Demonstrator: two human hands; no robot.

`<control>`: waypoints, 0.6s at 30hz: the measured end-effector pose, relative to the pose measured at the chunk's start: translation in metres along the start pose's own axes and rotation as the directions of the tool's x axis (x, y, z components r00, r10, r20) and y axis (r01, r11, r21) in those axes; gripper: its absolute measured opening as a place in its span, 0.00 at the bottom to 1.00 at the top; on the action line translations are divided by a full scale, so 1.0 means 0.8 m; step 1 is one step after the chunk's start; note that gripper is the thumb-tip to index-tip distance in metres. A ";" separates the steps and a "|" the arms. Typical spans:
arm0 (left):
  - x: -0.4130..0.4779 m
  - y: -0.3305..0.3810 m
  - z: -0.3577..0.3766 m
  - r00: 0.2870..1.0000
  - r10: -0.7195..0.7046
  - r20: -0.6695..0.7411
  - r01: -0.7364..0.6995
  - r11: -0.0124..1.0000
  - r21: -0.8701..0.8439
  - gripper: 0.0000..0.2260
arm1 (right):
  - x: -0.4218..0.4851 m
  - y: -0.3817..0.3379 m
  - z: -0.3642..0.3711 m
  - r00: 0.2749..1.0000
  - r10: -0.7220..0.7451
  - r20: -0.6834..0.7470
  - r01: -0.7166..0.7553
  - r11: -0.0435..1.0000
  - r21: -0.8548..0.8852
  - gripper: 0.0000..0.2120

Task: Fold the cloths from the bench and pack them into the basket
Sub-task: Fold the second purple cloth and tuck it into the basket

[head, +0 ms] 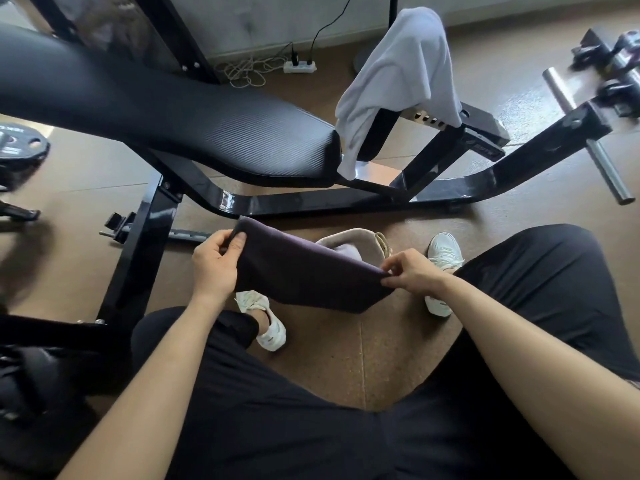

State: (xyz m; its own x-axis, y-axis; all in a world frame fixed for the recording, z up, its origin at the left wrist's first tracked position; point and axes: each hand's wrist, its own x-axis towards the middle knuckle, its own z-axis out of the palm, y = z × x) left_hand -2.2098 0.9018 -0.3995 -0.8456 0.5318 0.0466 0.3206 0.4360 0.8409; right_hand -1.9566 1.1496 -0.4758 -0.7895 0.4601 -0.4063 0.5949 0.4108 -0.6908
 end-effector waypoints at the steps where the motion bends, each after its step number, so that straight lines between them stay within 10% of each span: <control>1: 0.001 -0.004 0.000 1.000 -0.020 -0.010 0.020 1.000 -0.003 0.06 | -0.001 0.000 0.000 1.000 0.005 -0.007 -0.005 1.000 0.004 0.06; 10: 0.003 -0.032 0.013 0.957 -0.282 -0.074 0.279 0.959 -0.043 0.08 | -0.009 -0.021 -0.014 0.971 0.110 -0.214 -0.034 0.942 0.334 0.05; 18: -0.023 -0.031 0.042 0.982 -0.185 0.029 0.181 0.978 0.102 0.08 | -0.015 -0.034 -0.016 0.952 0.232 -0.199 -0.042 0.743 0.668 0.08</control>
State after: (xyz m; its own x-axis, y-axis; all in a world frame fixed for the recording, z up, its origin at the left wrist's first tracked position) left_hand -2.1880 0.9056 -0.4389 -0.8775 0.4629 -0.1253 0.2040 0.5968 0.7760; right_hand -1.9619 1.1430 -0.4443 -0.5834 0.6901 -0.4283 0.3739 -0.2399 -0.8959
